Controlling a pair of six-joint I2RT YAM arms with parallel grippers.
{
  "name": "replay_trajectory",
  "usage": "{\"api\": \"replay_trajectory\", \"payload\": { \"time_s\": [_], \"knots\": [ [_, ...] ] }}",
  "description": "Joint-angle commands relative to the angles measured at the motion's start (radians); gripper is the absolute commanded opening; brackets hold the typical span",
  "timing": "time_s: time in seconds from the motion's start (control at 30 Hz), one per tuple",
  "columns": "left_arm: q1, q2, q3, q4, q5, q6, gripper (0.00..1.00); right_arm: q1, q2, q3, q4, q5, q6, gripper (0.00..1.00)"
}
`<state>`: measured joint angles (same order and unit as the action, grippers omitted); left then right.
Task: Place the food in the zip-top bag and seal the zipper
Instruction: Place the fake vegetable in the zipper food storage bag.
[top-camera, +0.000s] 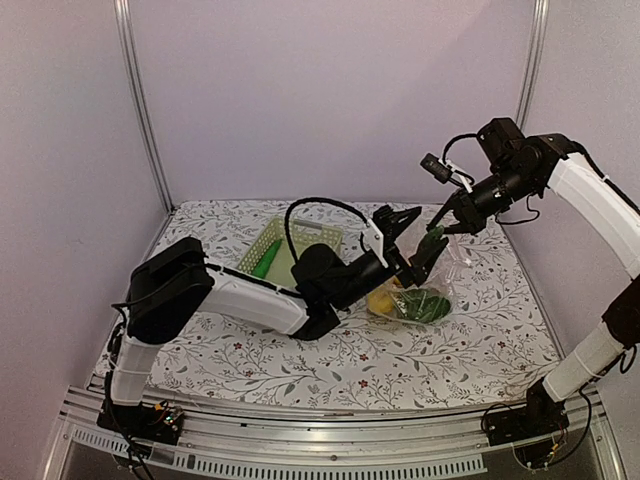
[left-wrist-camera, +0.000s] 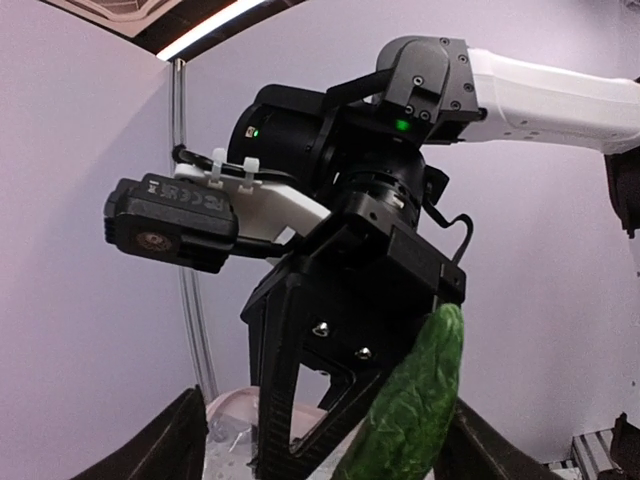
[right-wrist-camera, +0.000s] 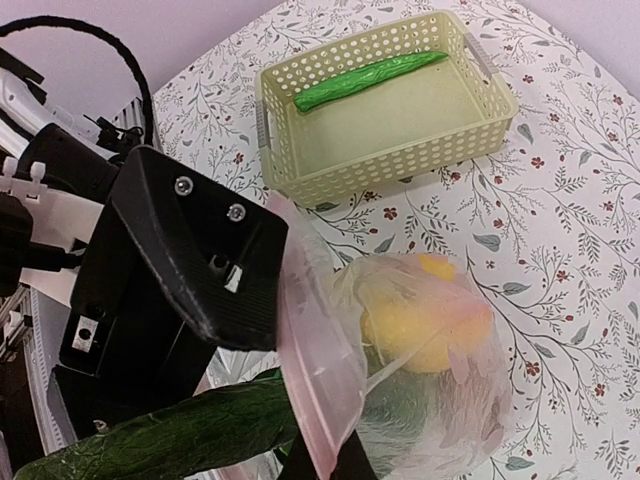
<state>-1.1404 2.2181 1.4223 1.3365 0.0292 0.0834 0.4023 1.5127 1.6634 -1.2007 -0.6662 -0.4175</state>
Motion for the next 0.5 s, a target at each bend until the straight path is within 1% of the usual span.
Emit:
{"api": "replay_trajectory", "payload": {
  "time_s": [0.0,0.13,0.23,0.3,0.47],
  "knots": [
    [-0.002,-0.078,-0.018,0.124,-0.101,-0.002,0.82,-0.014,0.023,0.046,0.049,-0.013,0.020,0.00],
    [-0.004,-0.169,-0.034,0.083,-0.076,0.009,0.91,-0.037,0.048,0.064,0.062,0.011,0.039,0.00],
    [-0.003,-0.263,-0.066,0.007,-0.076,0.008,0.98,-0.052,0.059,0.064,0.083,0.037,0.054,0.00],
    [-0.001,-0.335,-0.093,-0.089,-0.086,0.001,1.00,-0.056,0.065,0.067,0.092,0.051,0.064,0.00],
    [0.005,-0.497,-0.175,-0.428,-0.135,-0.064,1.00,-0.059,0.083,0.075,0.120,0.078,0.079,0.00]
  ]
}}
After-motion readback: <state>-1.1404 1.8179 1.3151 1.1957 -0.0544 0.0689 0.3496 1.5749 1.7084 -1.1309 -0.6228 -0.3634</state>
